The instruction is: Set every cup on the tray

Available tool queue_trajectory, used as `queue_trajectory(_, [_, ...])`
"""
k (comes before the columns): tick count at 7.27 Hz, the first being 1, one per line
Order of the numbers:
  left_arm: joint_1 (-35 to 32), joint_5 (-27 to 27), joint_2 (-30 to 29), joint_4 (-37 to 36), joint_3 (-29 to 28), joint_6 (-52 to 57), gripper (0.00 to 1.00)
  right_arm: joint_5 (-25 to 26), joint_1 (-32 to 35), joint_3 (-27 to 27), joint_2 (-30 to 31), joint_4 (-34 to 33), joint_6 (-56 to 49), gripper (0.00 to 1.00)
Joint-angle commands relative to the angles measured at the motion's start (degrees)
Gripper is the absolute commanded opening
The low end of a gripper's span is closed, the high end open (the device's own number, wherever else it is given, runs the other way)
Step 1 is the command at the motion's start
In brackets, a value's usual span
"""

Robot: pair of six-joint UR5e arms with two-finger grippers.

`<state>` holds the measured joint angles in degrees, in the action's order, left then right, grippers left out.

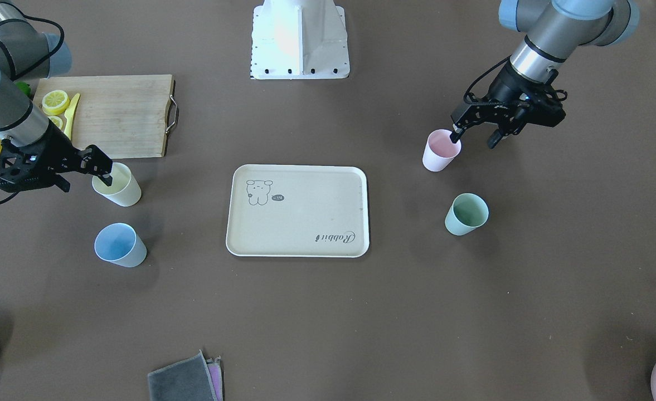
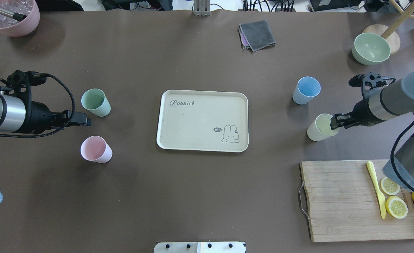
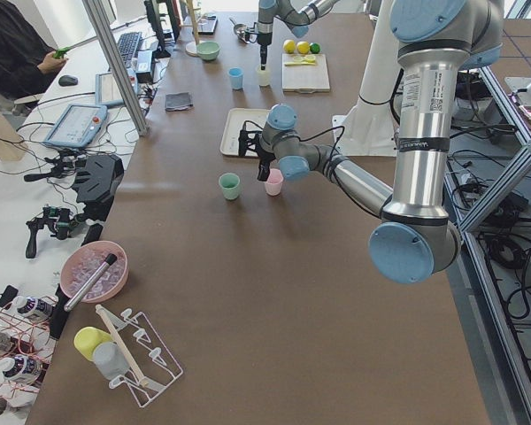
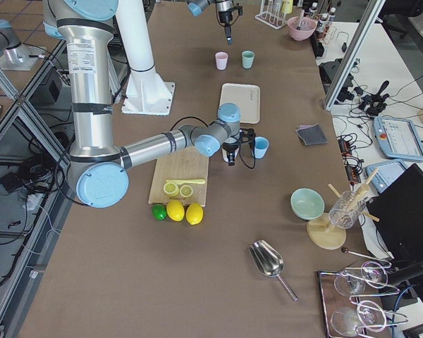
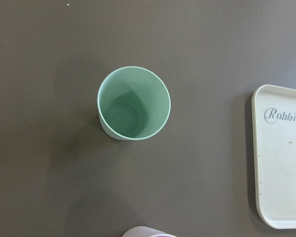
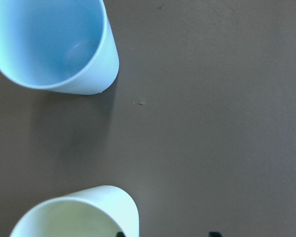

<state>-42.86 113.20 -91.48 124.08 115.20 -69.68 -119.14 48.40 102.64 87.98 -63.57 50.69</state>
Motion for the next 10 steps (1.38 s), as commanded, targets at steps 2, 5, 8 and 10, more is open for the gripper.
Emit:
queue_trajectory(2, [-0.3, 0.0, 0.78, 1.78, -0.15, 1.91, 0.97, 1.46, 0.03, 5.88, 0.0, -3.9, 0.55, 0.0])
queue_trajectory(5, [-0.21, 0.0, 0.78, 1.78, -0.76, 2.0, 0.97, -4.47, 3.61, 12.56, -4.19, -15.12, 0.55, 0.0])
queue_trajectory(8, [0.49, -0.61, 2.27, 1.78, -1.65, 2.35, 0.97, -3.91, 0.31, 13.11, -16.76, -25.11, 11.15, 0.0])
queue_trajectory(10, [1.63, -0.87, 1.93, 1.78, -3.47, 2.27, 0.96, -0.49, -3.38, 10.5, -21.94, -25.28, 14.07, 0.0])
